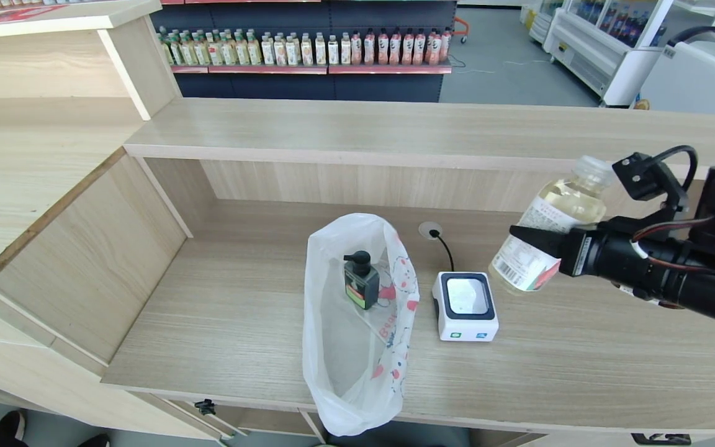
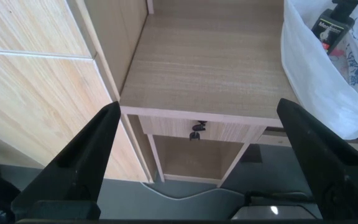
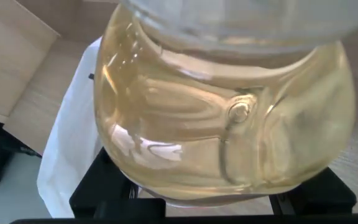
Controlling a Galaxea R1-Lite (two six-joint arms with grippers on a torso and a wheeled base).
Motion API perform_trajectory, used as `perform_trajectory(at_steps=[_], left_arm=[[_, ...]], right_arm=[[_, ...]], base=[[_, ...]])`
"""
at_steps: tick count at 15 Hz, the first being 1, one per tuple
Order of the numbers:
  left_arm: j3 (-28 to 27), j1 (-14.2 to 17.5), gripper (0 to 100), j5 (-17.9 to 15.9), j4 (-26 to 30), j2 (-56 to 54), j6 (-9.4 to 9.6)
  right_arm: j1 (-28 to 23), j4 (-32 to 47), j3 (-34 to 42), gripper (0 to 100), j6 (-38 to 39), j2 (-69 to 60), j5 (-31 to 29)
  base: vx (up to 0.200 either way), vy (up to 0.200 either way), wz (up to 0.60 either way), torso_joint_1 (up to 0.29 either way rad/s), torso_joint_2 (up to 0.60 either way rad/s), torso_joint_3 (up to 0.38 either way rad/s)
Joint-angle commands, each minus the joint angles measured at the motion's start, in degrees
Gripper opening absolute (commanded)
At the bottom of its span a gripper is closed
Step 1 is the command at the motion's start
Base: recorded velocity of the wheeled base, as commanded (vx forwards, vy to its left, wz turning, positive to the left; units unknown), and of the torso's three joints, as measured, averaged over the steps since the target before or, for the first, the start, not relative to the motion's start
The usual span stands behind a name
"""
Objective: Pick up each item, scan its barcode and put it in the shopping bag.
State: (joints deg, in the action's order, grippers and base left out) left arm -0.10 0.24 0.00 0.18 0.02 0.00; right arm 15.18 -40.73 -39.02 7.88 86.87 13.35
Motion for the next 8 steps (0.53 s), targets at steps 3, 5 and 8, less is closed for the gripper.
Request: perform_trajectory(at_steps=[3, 5, 8], left_arm=[[0.01, 0.02, 100, 0.00, -0.01, -0.02, -0.09], [0.01, 0.02, 100, 0.00, -0.01, -0.02, -0.09], [0.01, 0.02, 100, 0.00, -0.01, -0.02, 0.00]], right_arm=[[1.61, 0.12, 0.44, 0, 0.21, -3.37, 0.19], [3.46, 0.21, 0.44, 0, 0.21, -2.93, 0.10], [5.04, 0.21, 0.61, 0, 0.47, -2.50, 0.19]], base=[[0.000, 0.000, 0.00, 0.000, 0.00, 0.000], [0.000, 0.000, 0.00, 0.000, 0.00, 0.000], [0.000, 0.200, 0.00, 0.005, 0.00, 0.001]])
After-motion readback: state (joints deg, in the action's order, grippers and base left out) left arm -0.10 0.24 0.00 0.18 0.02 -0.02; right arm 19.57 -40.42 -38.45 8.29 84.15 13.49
